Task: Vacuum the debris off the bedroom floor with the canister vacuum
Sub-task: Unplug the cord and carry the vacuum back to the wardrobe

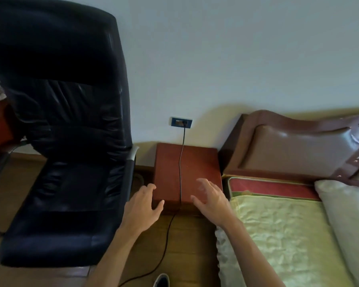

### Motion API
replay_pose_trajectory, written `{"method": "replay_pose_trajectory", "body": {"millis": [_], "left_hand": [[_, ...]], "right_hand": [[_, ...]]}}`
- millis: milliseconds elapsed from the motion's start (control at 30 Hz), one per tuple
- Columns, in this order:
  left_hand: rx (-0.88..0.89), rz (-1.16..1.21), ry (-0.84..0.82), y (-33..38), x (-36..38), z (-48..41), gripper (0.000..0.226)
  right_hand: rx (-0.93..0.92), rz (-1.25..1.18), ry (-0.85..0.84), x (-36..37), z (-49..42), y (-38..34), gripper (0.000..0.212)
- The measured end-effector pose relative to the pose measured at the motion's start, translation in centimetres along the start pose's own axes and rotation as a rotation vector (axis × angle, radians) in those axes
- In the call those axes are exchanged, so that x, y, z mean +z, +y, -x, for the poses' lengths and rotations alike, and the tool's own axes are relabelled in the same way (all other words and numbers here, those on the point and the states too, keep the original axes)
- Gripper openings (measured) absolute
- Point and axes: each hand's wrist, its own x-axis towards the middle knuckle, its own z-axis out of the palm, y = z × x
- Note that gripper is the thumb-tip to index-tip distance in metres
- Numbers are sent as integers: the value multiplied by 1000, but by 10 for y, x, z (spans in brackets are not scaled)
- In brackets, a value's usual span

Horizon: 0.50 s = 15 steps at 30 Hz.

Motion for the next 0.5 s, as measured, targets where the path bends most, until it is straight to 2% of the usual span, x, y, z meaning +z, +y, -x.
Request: {"method": "replay_pose_trajectory", "body": {"millis": [267, 500], "left_hand": [[17, 14, -60, 4, 20, -116, 52], [-20, 28, -87, 14, 69, -247, 48]], "right_hand": [[13, 18, -46, -7, -113, 21, 51], [22, -11, -105, 3, -258, 70, 46]]}}
